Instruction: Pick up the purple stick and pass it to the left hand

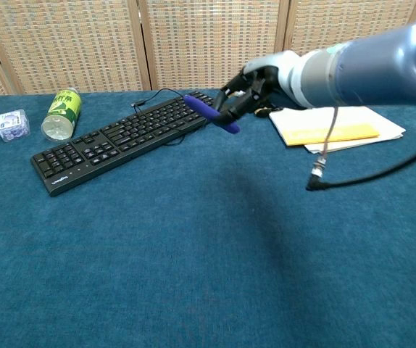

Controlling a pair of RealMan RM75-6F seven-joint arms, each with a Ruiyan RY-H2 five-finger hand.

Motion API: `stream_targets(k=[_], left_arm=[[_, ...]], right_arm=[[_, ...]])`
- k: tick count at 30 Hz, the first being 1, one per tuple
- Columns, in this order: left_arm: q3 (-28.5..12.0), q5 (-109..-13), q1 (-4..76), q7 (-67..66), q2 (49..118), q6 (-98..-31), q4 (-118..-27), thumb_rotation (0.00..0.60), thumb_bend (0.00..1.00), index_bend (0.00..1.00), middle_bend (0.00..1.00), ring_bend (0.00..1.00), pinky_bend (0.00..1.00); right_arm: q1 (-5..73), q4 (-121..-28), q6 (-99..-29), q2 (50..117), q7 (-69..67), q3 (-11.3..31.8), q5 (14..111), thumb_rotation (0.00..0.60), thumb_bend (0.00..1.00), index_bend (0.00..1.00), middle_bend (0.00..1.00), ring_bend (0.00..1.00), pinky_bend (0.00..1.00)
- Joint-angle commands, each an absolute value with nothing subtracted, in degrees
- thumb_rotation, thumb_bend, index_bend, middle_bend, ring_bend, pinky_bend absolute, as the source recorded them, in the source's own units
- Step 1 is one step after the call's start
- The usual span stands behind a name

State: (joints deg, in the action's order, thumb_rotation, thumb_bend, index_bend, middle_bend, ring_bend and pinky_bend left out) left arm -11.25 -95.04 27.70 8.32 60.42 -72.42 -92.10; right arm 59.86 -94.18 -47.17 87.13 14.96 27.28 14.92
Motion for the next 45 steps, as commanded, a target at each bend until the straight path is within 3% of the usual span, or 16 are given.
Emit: stream_targets(k=[1,12,23,27,45], left_arm=[[-13.01,-95.16,32.08,6.99,63.12,-68.65,-90.18,0.6,0.0,0.19,0.0,0.0,0.0],[-13.98,-89.75,40.0,1.46,75.05,-61.75,-86.12,0.6,0.06,0.36,0.0,0.0,0.0],[-14.12,-84.72,43.67,-5.47,83.66,-59.09,-85.3,0.6,0.09,0.4,0.0,0.0,0.0],[-13.87,-83.16,44.33,-8.14,86.9,-59.26,-84.78,0.6,0.15,0.43,0.0,0.0,0.0],[-14.25,-78.45,47.83,-12.12,94.0,-58.05,-81.62,0.6,0.23,0.49,0.0,0.0,0.0]], right_arm=[[62.13,-92.55,-46.94,87.82,14.47,28.67,11.32,0.6,0.63,0.61,0.03,0.0,0.0],[62.75,-91.72,-44.82,88.21,11.21,27.15,11.78,0.6,0.68,0.61,0.04,0.0,0.0],[61.22,-92.83,-43.7,87.77,8.64,24.62,15.49,0.6,0.7,0.61,0.04,0.0,0.0],[61.08,-93.03,-43.48,87.84,7.83,24.02,16.54,0.6,0.7,0.61,0.04,0.0,0.0],[61.61,-93.12,-43.15,87.95,4.98,22.39,18.73,0.6,0.71,0.62,0.04,0.0,0.0]])
